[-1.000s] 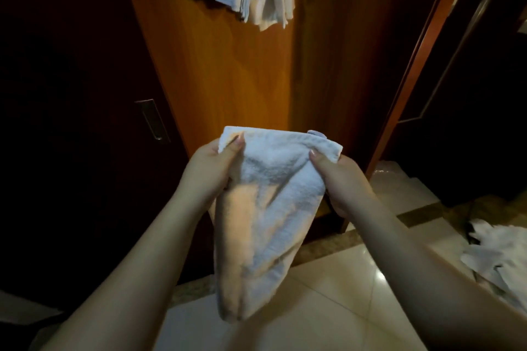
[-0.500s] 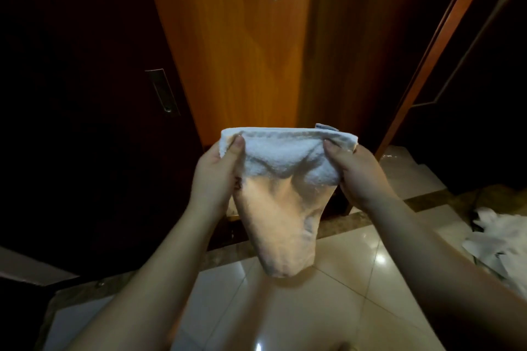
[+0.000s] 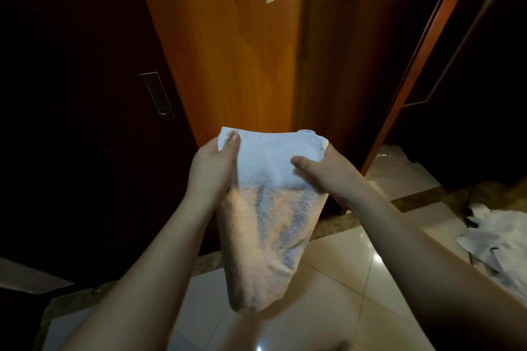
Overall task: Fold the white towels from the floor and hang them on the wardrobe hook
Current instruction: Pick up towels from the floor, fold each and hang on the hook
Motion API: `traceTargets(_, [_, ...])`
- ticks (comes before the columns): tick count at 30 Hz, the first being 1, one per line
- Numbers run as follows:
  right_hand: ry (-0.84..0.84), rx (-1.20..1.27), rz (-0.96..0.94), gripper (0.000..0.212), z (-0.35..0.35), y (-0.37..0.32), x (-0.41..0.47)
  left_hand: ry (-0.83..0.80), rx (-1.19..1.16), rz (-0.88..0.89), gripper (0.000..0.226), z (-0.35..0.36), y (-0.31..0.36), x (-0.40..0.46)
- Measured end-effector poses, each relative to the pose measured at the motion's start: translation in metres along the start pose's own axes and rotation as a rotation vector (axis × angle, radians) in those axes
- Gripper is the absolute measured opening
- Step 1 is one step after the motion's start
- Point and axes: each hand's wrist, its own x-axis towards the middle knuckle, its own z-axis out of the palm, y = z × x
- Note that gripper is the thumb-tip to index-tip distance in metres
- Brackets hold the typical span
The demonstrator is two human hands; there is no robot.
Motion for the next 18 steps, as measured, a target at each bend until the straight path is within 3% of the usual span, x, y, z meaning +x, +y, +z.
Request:
traceTargets(2, [0.031, -0.087, 0.057, 0.089, 0.006, 0.004, 0.003, 0.028, 0.054, 0.014, 0.028, 0.003, 0.000, -0.002])
traceTargets(4, [0.148, -0.247, 0.085, 0.092, 0.013, 0.009, 0.005, 0.046, 0.094, 0.028, 0.028, 0.006, 0.001, -0.004])
traceTargets(11, [0.532, -0.172, 0.013, 0.042, 0.028, 0.005, 0.014, 0.001, 0.108, 0.117, 0.022, 0.030, 0.002, -0.026])
traceTargets(14, [0.513, -0.137, -0.038, 0.029, 0.035, 0.001, 0.013, 0.024, 0.050, 0.116, 0.030, 0.040, 0.003, -0.039])
traceTargets(18, [0.404, -0.111, -0.107, 0.036, 0.043, -0.002, -0.004, 0.101, -0.034, 0.090, 0.027, 0.046, 0.003, -0.043])
